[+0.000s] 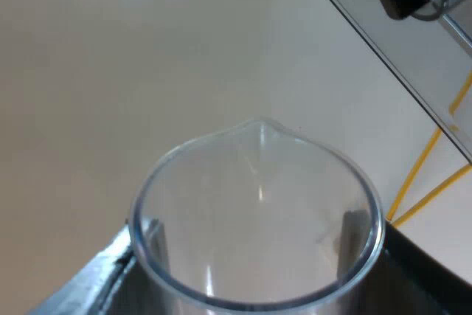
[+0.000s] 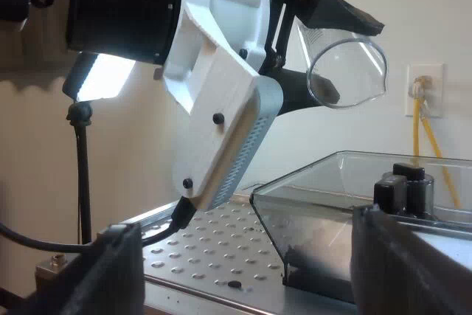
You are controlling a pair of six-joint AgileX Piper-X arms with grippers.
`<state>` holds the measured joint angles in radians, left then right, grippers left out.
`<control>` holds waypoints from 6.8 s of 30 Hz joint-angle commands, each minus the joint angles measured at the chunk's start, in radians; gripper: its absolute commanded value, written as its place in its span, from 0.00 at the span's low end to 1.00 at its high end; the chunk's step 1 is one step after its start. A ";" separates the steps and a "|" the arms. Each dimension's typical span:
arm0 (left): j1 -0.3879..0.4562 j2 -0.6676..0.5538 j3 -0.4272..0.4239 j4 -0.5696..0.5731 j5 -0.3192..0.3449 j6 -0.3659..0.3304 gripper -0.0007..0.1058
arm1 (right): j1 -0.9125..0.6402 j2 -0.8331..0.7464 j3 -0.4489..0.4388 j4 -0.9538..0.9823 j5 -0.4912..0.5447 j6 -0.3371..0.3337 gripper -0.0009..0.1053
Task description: Pour the beans into the coffee machine
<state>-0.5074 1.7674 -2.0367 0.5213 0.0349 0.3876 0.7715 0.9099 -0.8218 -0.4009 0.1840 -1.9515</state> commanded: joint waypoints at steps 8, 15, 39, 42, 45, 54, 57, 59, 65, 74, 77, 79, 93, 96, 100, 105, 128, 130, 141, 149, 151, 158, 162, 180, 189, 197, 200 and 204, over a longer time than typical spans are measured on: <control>-0.002 -0.019 -0.008 -0.011 0.007 -0.044 0.26 | 0.001 -0.004 -0.007 -0.014 0.001 -0.004 0.59; -0.002 -0.058 -0.008 -0.011 0.007 -0.309 0.26 | 0.001 -0.004 -0.007 -0.014 0.001 -0.004 0.59; 0.017 -0.263 -0.008 0.319 -0.049 -1.363 0.26 | 0.001 -0.186 -0.007 0.170 -0.045 -0.004 0.59; 0.053 -0.290 -0.008 0.426 -0.049 -1.448 0.26 | 0.001 -0.230 -0.007 0.209 -0.119 -0.004 0.59; 0.116 -0.316 -0.008 0.484 -0.049 -1.528 0.26 | 0.003 -0.267 -0.007 0.239 -0.170 -0.004 0.59; 0.392 -0.401 0.018 0.509 0.074 -1.706 0.26 | 0.003 -0.300 -0.007 0.445 -0.277 -0.004 0.59; 0.480 -0.444 0.092 0.486 0.130 -1.738 0.26 | 0.003 -0.300 -0.007 0.509 -0.302 -0.004 0.59; 0.520 -0.478 0.164 0.455 0.178 -1.763 0.26 | 0.003 -0.300 -0.007 0.535 -0.315 -0.004 0.59; 0.609 -0.610 0.463 0.342 0.253 -1.793 0.26 | 0.003 -0.257 -0.007 0.600 -0.370 -0.004 0.59; 0.648 -0.742 0.822 0.187 0.310 -1.850 0.26 | 0.003 -0.135 -0.007 0.609 -0.409 0.050 0.59; 0.648 -0.763 0.900 0.149 0.340 -1.862 0.26 | 0.003 -0.100 -0.007 0.609 -0.417 0.056 0.59; 0.648 -0.783 0.984 0.074 0.368 -1.907 0.26 | 0.003 -0.073 -0.007 0.609 -0.429 0.056 0.59; 0.744 -0.794 1.332 -0.386 0.497 -2.093 0.26 | 0.003 0.083 -0.007 0.582 -0.430 0.056 0.59; 0.744 -0.794 1.430 -0.516 0.506 -2.094 0.26 | 0.003 0.112 -0.007 0.540 -0.430 0.056 0.59; 0.744 -0.794 1.528 -0.667 0.506 -2.092 0.26 | 0.003 0.147 -0.007 0.490 -0.433 0.056 0.59; 0.744 -0.791 1.664 -0.864 0.489 -2.089 0.26 | 0.003 0.206 -0.007 0.417 -0.432 0.057 0.59; 0.641 -0.397 1.701 -1.266 0.449 -2.046 0.26 | 0.003 0.309 -0.007 0.322 -0.432 0.071 0.59; 0.641 -0.354 1.701 -1.309 0.449 -2.046 0.26 | 0.003 0.309 -0.007 0.322 -0.432 0.071 0.59; 0.641 -0.147 1.694 -1.494 0.463 -2.046 0.26 | 0.003 0.309 -0.007 0.322 -0.432 0.071 0.59; 0.641 -0.078 1.654 -1.492 0.533 -2.051 0.43 | 0.003 0.309 -0.007 0.322 -0.432 0.071 0.59; 0.641 -0.079 1.654 -1.484 0.534 -2.054 0.48 | 0.003 0.309 -0.007 0.322 -0.432 0.071 0.59; 0.641 -0.087 1.657 -1.453 0.546 -2.074 0.50 | 0.003 0.309 -0.007 0.322 -0.429 0.071 0.59; 0.641 -0.121 1.657 -1.366 0.546 -2.074 0.50 | 0.003 0.309 -0.007 0.322 -0.429 0.071 0.59; 0.641 -0.211 1.657 -1.098 0.469 -1.919 0.57 | 0.003 0.309 -0.007 0.322 -0.427 0.071 0.59; 0.641 -0.213 1.657 -1.092 0.469 -1.924 0.60 | 0.003 0.309 -0.007 0.322 -0.427 0.071 0.59; 0.641 -0.279 1.657 -0.822 0.398 -1.924 0.60 | 0.003 0.309 -0.007 0.322 -0.427 0.071 0.59; 0.641 -0.297 1.657 -0.747 0.396 -1.924 0.60 | 0.003 0.309 -0.007 0.322 -0.427 0.071 0.59; 0.641 -0.349 1.657 -0.682 0.400 -1.924 0.60 | 0.003 0.309 -0.007 0.322 -0.427 0.071 0.59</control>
<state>0.1384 1.4437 -0.3781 -0.1780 0.4387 -1.5353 0.7715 1.2209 -0.8195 -0.0650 -0.2350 -1.8769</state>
